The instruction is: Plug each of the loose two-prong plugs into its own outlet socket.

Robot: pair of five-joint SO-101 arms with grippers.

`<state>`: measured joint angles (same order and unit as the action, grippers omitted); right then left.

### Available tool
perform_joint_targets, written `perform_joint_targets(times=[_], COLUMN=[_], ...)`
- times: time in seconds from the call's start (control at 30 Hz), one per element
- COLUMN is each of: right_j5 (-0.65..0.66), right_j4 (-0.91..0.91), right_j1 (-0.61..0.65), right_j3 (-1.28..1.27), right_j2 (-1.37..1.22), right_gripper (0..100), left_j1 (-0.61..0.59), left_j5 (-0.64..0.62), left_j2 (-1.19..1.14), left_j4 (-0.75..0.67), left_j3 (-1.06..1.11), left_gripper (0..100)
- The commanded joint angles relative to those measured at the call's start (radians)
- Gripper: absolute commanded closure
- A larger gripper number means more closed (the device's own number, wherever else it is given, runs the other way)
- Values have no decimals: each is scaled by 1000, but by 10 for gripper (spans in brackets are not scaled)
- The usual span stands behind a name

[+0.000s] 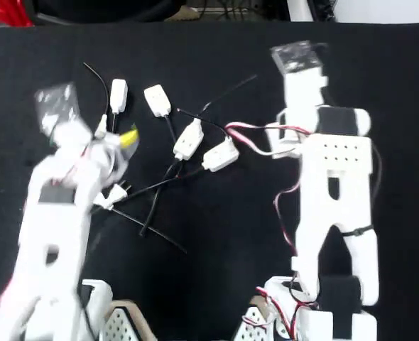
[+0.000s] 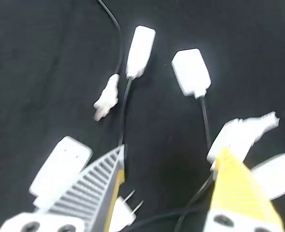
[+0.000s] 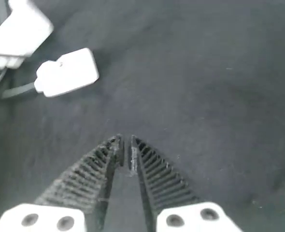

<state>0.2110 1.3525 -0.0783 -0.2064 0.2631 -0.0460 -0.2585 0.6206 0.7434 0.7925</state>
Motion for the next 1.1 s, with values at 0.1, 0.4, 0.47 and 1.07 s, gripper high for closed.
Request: perform_joint_targets(times=[0.1, 0.4, 0.47, 1.07], right_j5=[-91, -183, -181, -176], right_j4=[-367, -632, -651, -654], right_j1=[-115, -115, -115, -94], right_j3=[-214, -400, -420, -440], right_j2=[39, 36, 36, 36], right_gripper=[986, 986, 986, 986], left_j1=[56, 96, 91, 53], left_j5=[-75, -227, -236, -25], left_j2=[-664, -1191, -1257, -1651], left_j4=[-21, 84, 157, 183], left_j3=[-575, -1139, -1254, -1785], left_gripper=[706, 706, 706, 705])
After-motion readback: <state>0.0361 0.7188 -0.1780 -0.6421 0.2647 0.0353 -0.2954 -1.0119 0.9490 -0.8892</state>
